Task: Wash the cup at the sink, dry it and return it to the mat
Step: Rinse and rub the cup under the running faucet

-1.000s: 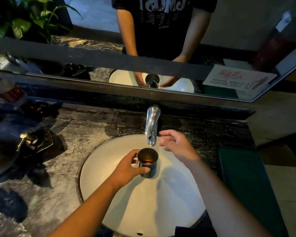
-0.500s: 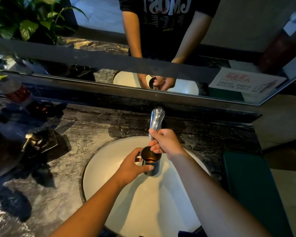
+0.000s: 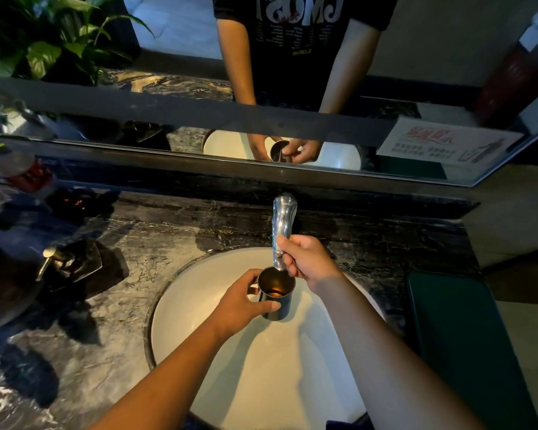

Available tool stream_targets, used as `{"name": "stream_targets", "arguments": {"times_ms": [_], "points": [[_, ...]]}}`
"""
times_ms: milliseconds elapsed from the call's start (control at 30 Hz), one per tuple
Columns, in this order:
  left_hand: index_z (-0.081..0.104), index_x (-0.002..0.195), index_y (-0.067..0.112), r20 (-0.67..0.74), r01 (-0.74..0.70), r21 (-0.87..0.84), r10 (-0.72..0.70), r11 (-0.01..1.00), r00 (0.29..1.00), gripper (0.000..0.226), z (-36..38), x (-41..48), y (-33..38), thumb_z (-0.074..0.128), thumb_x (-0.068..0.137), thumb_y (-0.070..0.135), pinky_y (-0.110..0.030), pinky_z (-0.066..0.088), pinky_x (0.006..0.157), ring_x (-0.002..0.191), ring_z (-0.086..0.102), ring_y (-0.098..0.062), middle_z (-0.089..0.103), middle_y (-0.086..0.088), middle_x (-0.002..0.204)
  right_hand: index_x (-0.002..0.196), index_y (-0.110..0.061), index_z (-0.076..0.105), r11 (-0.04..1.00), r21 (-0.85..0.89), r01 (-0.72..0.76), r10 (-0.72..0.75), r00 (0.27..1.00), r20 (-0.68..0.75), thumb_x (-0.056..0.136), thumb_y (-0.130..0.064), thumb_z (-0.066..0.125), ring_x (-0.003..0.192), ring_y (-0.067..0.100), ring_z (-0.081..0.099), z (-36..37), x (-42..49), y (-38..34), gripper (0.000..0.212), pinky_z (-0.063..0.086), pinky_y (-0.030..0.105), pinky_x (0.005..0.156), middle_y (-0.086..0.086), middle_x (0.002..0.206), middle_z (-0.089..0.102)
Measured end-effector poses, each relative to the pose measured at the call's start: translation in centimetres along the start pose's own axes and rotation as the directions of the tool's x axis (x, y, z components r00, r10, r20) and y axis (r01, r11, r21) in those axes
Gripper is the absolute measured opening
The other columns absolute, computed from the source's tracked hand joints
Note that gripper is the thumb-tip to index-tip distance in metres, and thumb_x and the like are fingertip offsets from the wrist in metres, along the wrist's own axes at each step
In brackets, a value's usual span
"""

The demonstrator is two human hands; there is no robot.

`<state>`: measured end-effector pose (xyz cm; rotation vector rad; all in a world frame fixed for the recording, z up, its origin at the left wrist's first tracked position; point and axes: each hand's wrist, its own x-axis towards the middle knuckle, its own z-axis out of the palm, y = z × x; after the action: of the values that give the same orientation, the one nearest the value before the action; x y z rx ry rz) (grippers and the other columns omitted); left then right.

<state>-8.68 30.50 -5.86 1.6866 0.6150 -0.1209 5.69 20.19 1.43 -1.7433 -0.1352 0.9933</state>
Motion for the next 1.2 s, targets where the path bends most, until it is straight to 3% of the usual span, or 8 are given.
{"name": "stream_targets", "arguments": {"times_ms": [300, 567, 700, 900, 1033, 1200], "points": [[0.058, 0.125, 0.036, -0.009, -0.020, -0.018, 0.019, 1.000, 1.000, 0.057, 0.6, 0.4, -0.3, 0.086, 0.078, 0.024, -0.031, 0.047, 0.104, 0.117, 0.060, -0.003, 0.066, 0.022, 0.122, 0.082, -0.012, 0.060, 0.998, 0.055, 0.016, -0.013, 0.998, -0.057, 0.104, -0.028, 0.056, 0.050, 0.011, 0.036, -0.6, -0.3, 0.4, 0.028, 0.036, 0.029, 0.056, -0.002, 0.056, 0.041], [0.056, 0.130, 0.032, -0.010, -0.005, -0.042, 0.005, 0.999, 1.000, 0.060, 0.9, 0.5, -0.4, 0.086, 0.079, 0.021, -0.020, 0.043, 0.093, 0.120, 0.056, -0.005, 0.064, 0.019, 0.126, 0.103, -0.004, 0.066, 0.998, 0.066, -0.009, 0.013, 0.997, -0.073, 0.104, -0.026, 0.055, 0.051, 0.009, 0.032, -0.7, -0.9, -1.8, 0.025, 0.029, 0.025, 0.050, -0.003, 0.059, 0.038], [0.057, 0.130, 0.030, -0.024, -0.008, -0.048, 0.007, 0.999, 1.000, 0.060, 1.3, 0.5, -0.6, 0.086, 0.078, 0.019, -0.014, 0.042, 0.087, 0.118, 0.057, -0.007, 0.064, 0.017, 0.125, 0.099, -0.008, 0.065, 0.994, 0.101, -0.037, 0.045, 0.996, -0.073, 0.104, -0.025, 0.055, 0.052, 0.009, 0.030, -0.6, -1.1, -3.3, 0.020, 0.027, 0.025, 0.050, -0.003, 0.060, 0.036], [0.055, 0.129, 0.030, -0.043, 0.003, -0.016, -0.004, 1.000, 0.999, 0.060, 1.5, 0.5, -1.0, 0.086, 0.078, 0.021, -0.014, 0.042, 0.087, 0.117, 0.057, -0.009, 0.063, 0.018, 0.124, 0.101, -0.006, 0.065, 0.990, 0.130, -0.062, 0.072, 0.995, -0.074, 0.105, -0.024, 0.054, 0.052, 0.009, 0.028, -0.5, -1.3, -4.0, 0.022, 0.026, 0.024, 0.049, -0.001, 0.062, 0.035], [0.054, 0.131, 0.028, -0.040, 0.009, -0.016, -0.009, 1.000, 0.999, 0.061, 1.5, 0.6, -1.1, 0.086, 0.079, 0.022, -0.022, 0.044, 0.093, 0.120, 0.056, -0.013, 0.062, 0.011, 0.130, 0.109, -0.004, 0.069, 0.994, 0.096, -0.047, 0.055, 0.995, -0.085, 0.104, -0.029, 0.055, 0.054, 0.010, 0.031, -0.7, -1.2, -3.7, 0.029, 0.030, 0.025, 0.050, -0.001, 0.063, 0.039], [0.054, 0.131, 0.028, -0.048, 0.003, -0.008, -0.004, 1.000, 0.999, 0.063, 1.3, 0.7, -1.0, 0.087, 0.078, 0.022, -0.025, 0.044, 0.095, 0.121, 0.056, -0.015, 0.062, 0.012, 0.130, 0.102, 0.001, 0.070, 0.999, 0.045, 0.025, -0.020, 0.994, -0.109, 0.105, -0.044, 0.048, 0.048, 0.009, 0.042, -1.4, -1.0, -1.8, 0.050, 0.042, 0.027, 0.054, -0.002, 0.055, 0.050]]}}
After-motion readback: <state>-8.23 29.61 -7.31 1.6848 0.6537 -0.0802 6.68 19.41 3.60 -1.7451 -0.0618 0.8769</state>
